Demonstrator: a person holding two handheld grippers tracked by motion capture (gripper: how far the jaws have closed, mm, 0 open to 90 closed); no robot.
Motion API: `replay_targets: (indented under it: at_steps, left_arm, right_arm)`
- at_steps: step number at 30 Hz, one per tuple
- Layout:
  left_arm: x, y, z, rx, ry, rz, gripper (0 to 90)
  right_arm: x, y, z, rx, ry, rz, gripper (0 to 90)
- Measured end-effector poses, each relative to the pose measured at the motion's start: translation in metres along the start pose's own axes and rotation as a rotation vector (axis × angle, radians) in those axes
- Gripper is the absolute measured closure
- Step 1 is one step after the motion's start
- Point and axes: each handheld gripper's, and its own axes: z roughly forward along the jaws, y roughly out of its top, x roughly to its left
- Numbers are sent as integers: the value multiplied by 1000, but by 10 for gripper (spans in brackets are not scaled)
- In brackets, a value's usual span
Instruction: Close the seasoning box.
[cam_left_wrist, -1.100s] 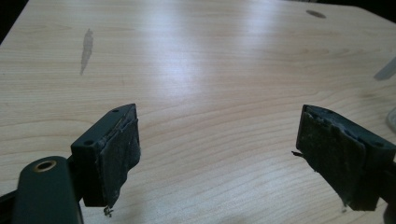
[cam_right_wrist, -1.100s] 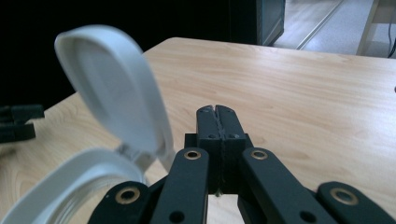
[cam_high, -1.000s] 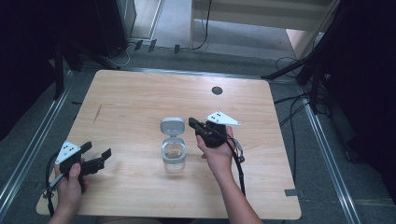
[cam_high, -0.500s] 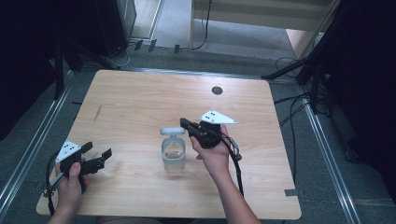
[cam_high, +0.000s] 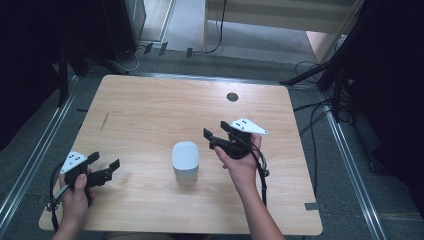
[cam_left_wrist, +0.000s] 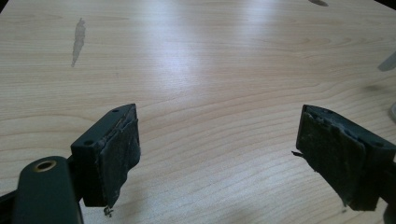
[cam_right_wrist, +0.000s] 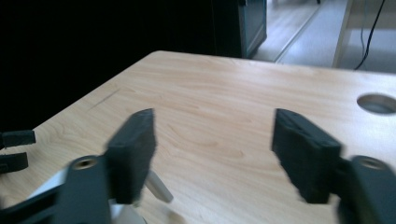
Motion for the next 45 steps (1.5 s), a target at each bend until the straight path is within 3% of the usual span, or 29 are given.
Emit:
replay_targets:
  at_steps: [4,7,13,25,39,45]
  left_arm:
    - [0,0,0,1,3,0,136]
    - [-1,0,1,5,5,3,137]
    - [-1,0,1,4,5,5,137]
    - [-2,0,1,5,9,11,137]
    - [-2,0,2,8,9,17,137]
    - [-3,0,1,8,10,18,137]
  right_arm:
    - [-8,-6,-11,12,-9,-27,215]
    - [-18,-14,-20,14,-44,0,216]
    - [-32,-26,-33,9,-66,28,218]
    - [-51,-48,-59,34,-107,39,222]
    - [-82,-81,-97,52,-214,76,229]
    - [-91,-92,-110,56,-236,99,231]
